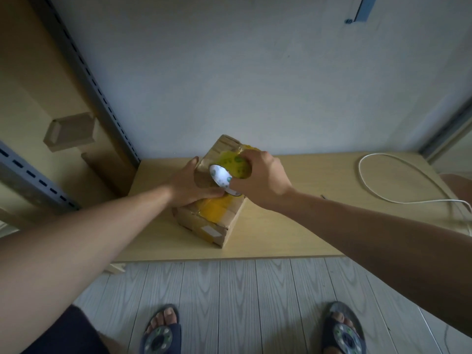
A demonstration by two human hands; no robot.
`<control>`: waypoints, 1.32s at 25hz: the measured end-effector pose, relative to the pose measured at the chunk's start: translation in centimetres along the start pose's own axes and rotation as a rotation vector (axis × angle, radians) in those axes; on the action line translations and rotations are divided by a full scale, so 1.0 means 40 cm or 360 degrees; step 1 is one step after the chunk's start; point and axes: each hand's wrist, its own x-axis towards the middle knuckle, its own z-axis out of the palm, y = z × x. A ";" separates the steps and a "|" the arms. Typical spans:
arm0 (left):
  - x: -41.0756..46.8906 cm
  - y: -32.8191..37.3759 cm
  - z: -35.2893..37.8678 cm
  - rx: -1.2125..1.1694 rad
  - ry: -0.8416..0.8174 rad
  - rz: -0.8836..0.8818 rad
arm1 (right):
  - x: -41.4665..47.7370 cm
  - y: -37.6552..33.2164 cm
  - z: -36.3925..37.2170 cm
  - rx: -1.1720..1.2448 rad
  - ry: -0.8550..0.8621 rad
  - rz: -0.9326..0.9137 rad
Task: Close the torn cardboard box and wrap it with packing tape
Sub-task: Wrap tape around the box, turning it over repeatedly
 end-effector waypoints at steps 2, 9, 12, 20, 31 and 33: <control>-0.011 0.007 -0.008 -0.0054 -0.0022 0.0019 | -0.001 0.000 -0.018 -0.0077 -0.0028 0.0066; -0.016 0.031 -0.007 -0.0153 -0.0154 0.0211 | -0.009 0.010 -0.091 -0.0260 -0.0232 0.0279; -0.019 0.020 -0.016 -0.0212 -0.0051 0.0162 | -0.037 0.033 -0.099 -0.0326 -0.0378 0.0291; -0.015 0.006 -0.006 -0.0055 -0.0001 0.0207 | -0.125 0.093 -0.099 -0.0050 -0.0445 0.0348; -0.009 -0.005 -0.006 -0.0003 -0.0026 0.0193 | -0.150 0.113 -0.065 -0.0233 -0.0211 0.0208; -0.007 -0.006 -0.007 -0.0007 -0.0033 0.0194 | -0.146 0.122 -0.062 -0.0224 -0.0199 0.0199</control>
